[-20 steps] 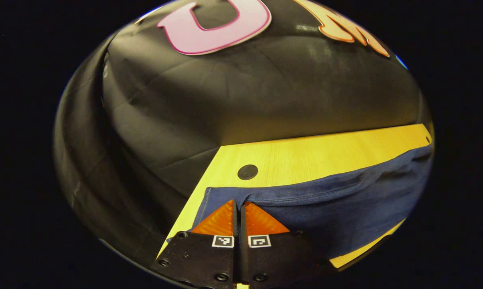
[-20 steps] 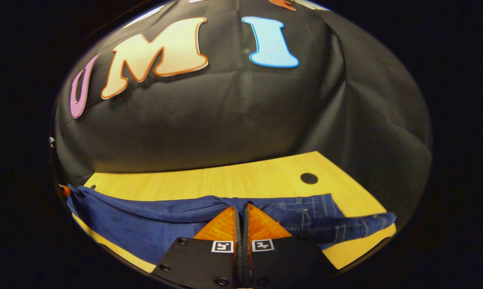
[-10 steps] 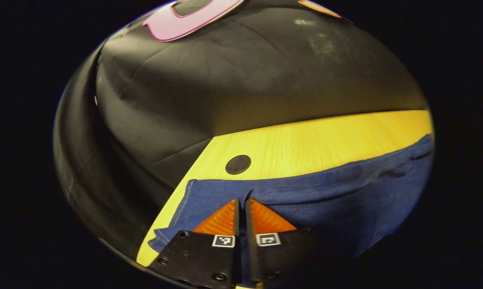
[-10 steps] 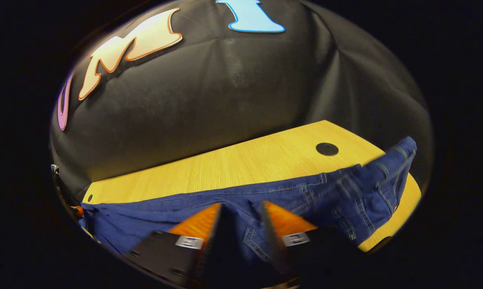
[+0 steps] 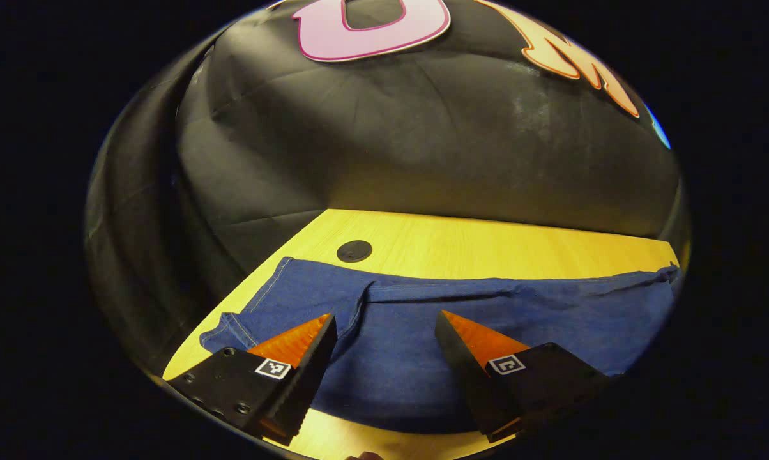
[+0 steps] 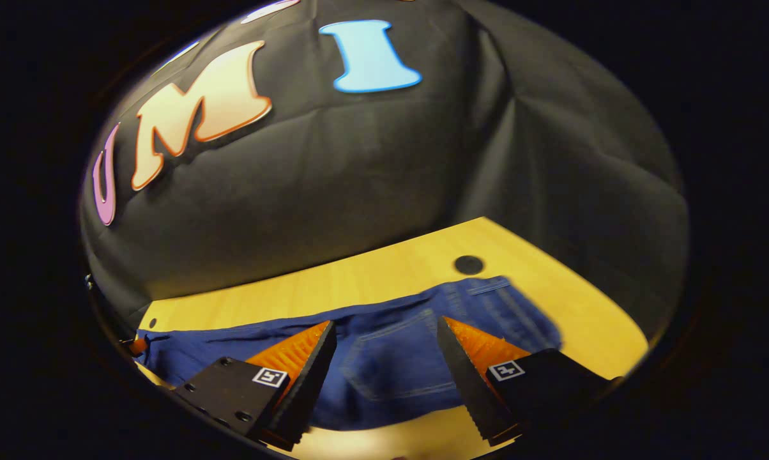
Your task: Grasp the waist and the cuffs of the jeans and fold them to make the two legs overlap; first hold the waist and fold one-third of the jeans toward the cuffs, then hold the cuffs and fold the remaining one-third in the same direction to finish folding.
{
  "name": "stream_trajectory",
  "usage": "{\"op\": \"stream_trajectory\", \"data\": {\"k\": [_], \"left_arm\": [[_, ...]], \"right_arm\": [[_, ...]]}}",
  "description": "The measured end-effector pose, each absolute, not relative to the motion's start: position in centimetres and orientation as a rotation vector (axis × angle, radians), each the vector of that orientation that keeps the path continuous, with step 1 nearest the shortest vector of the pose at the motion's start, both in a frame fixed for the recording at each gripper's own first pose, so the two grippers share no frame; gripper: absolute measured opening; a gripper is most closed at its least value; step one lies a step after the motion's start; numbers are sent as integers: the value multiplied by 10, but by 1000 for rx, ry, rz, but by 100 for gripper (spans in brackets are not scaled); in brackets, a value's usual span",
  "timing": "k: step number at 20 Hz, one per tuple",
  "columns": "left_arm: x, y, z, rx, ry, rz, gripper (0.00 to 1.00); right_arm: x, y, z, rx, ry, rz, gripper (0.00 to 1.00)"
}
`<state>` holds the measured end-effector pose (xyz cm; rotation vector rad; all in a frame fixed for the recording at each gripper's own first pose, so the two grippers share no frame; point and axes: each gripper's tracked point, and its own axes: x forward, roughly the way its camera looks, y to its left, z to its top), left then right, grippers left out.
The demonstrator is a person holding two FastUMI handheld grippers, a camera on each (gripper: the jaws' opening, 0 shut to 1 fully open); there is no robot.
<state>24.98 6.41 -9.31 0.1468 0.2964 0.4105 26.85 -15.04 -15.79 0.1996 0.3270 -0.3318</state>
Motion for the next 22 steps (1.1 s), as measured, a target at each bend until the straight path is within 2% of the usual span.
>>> {"op": "stream_trajectory", "data": {"k": [1,2,3,4,5,7,8,13,14,15,17,18,19,21,22], "left_arm": [[247,58,-92,145,290,396,96],[244,50,-91,142,283,380,96],[242,42,-90,136,278,363,96],[239,33,-88,133,274,348,96],[237,24,-86,132,273,334,96],[232,14,-88,145,280,315,96],[229,11,-90,157,285,315,96],[214,-1,-87,161,275,330,96],[212,-1,-86,153,275,334,96],[210,-3,-83,146,272,338,96],[195,-12,-75,138,263,340,96],[190,-14,-69,140,258,339,96],[185,-16,-64,143,251,340,96],[178,-18,-57,147,244,336,96],[174,-18,-55,148,246,335,96]], "right_arm": [[259,-173,-161,210,339,-376,98],[251,-192,-168,231,354,-412,98],[243,-208,-174,245,372,-445,94],[239,-223,-182,254,388,-473,98],[234,-236,-190,263,405,-498,94],[226,-252,-209,298,438,-519,94],[229,-258,-218,313,458,-527,98],[235,-265,-242,341,496,-508,94],[235,-263,-243,349,499,-501,99],[234,-262,-245,363,509,-494,95],[236,-261,-246,364,501,-485,99],[237,-259,-248,352,495,-492,92],[239,-258,-249,348,493,-493,96],[244,-248,-252,379,480,-479,84],[243,-245,-255,401,486,-480,70]]}}
